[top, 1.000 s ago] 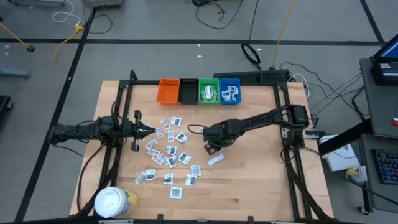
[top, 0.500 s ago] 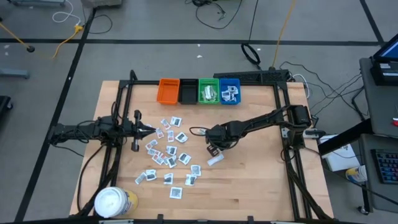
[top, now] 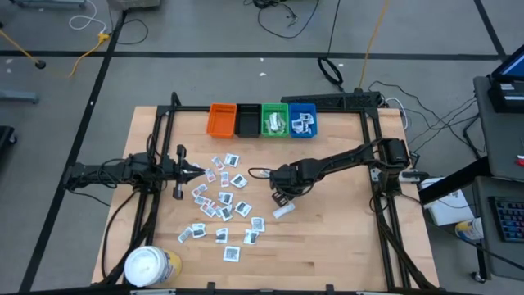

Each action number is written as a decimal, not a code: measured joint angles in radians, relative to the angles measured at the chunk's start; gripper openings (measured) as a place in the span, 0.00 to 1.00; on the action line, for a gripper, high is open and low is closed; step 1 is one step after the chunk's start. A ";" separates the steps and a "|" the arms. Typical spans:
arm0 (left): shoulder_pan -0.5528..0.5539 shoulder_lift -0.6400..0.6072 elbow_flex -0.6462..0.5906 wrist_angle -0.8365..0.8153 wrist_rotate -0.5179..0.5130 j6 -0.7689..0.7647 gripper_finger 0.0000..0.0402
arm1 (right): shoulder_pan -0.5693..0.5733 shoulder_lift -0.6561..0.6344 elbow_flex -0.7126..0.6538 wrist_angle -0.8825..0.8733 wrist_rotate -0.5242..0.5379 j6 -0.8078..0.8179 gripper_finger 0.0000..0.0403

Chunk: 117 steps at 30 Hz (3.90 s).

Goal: Pick & Place First Aid Supplies
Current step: Put the green bandage into the green bin

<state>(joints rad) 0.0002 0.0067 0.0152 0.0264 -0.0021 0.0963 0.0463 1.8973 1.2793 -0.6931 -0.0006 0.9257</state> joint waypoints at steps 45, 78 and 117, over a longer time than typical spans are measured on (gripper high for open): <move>0.000 0.000 0.000 0.000 0.000 0.000 0.09 | -0.106 -0.122 0.137 -0.122 -0.054 -0.075 0.00; 0.000 0.000 0.000 0.000 0.000 0.000 0.09 | -0.625 -0.086 0.184 0.003 -0.105 -0.213 0.00; 0.000 0.000 0.000 0.000 0.000 0.000 0.09 | -0.647 0.094 0.402 -0.106 -0.189 -0.556 0.38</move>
<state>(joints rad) 0.0002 0.0063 0.0152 0.0263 -0.0019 0.0963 -0.6009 1.9917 1.6817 -0.7994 -0.1895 0.3698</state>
